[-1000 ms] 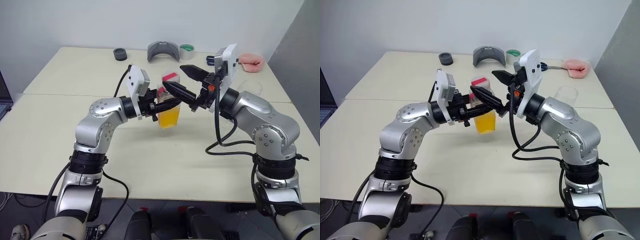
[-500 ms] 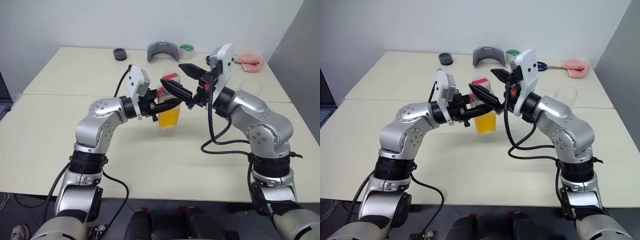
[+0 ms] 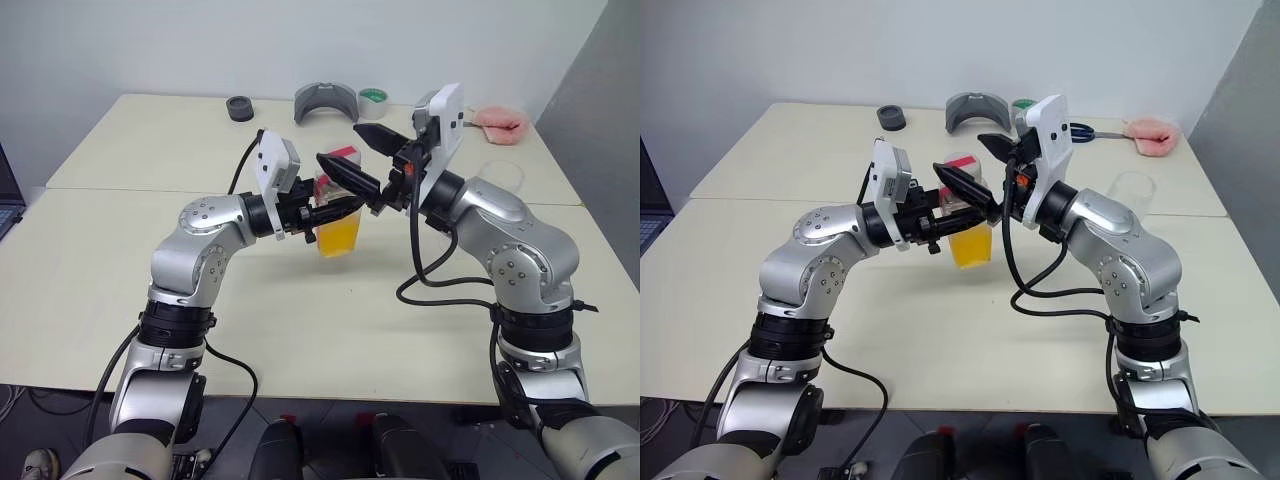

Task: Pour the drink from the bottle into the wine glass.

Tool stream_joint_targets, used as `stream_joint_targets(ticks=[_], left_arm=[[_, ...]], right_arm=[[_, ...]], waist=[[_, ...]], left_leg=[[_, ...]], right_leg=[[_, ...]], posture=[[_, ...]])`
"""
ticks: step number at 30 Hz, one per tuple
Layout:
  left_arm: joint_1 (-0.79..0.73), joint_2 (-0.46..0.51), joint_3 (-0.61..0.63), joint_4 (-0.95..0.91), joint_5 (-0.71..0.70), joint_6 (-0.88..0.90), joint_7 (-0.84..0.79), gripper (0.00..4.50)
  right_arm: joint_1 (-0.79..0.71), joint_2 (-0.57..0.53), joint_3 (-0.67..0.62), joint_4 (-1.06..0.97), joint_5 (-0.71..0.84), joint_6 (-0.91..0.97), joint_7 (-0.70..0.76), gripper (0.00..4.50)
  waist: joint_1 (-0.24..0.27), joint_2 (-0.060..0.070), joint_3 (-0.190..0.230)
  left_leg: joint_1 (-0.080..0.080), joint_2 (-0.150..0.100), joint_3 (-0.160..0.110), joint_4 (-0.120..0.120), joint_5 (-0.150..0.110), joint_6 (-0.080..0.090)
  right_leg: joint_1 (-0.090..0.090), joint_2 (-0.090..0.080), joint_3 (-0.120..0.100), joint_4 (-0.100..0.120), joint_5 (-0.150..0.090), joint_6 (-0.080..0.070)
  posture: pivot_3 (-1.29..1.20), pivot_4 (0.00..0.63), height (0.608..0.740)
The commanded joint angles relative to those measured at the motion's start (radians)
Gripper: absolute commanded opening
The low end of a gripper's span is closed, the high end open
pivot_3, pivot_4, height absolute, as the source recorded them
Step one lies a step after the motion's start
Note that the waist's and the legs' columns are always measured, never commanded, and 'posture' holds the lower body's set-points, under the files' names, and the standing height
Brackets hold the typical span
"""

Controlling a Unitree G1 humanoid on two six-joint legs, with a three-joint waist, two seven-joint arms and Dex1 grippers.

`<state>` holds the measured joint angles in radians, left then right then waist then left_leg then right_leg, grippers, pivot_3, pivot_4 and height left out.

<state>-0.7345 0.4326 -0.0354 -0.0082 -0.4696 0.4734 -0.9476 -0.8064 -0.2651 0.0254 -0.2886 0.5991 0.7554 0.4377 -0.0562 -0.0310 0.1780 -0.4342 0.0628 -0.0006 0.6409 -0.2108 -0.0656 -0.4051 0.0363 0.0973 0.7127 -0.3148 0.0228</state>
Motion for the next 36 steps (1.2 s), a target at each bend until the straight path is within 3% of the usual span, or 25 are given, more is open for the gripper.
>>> stream_joint_targets(ticks=[1,16,19,25,36], left_arm=[[-0.02,-0.003,0.004,-0.049,-0.005,-0.018,0.003,1.8],[-0.019,-0.003,0.006,-0.044,0.0,-0.025,0.005,1.8],[-0.023,-0.004,0.007,-0.04,0.002,-0.028,0.004,1.8],[-0.026,-0.005,0.007,-0.035,0.005,-0.031,0.003,1.8],[-0.016,-0.005,0.005,-0.043,0.003,-0.028,-0.005,1.8]], right_arm=[[-0.036,0.005,0.005,-0.005,-0.012,-0.029,0.016,4.49],[-0.067,0.02,-0.002,0.041,-0.013,-0.047,0.054,4.49],[-0.064,0.022,-0.008,0.031,0.006,-0.035,0.062,3.92],[-0.061,0.022,-0.019,0.015,0.037,-0.021,0.069,1.85],[-0.157,-0.063,-0.097,0.047,0.121,-0.019,0.164,1.71]], waist=[[0.0,0.0,0.0],[0.0,0.0,0.0],[0.0,0.0,0.0],[0.0,0.0,0.0],[0.0,0.0,0.0]], left_leg=[[0.0,0.0,0.0,0.0,0.0,0.0],[0.0,0.0,0.0,0.0,0.0,0.0],[0.0,0.0,0.0,0.0,0.0,0.0],[0.0,0.0,0.0,0.0,0.0,0.0],[0.0,0.0,0.0,0.0,0.0,0.0]], right_leg=[[0.0,0.0,0.0,0.0,0.0,0.0],[0.0,0.0,0.0,0.0,0.0,0.0],[0.0,0.0,0.0,0.0,0.0,0.0],[0.0,0.0,0.0,0.0,0.0,0.0],[0.0,0.0,0.0,0.0,0.0,0.0]], posture=[[0.0,0.15,0.74],[0.0,0.15,0.74],[0.0,0.15,0.74],[0.0,0.15,0.74],[0.0,0.15,0.74]])
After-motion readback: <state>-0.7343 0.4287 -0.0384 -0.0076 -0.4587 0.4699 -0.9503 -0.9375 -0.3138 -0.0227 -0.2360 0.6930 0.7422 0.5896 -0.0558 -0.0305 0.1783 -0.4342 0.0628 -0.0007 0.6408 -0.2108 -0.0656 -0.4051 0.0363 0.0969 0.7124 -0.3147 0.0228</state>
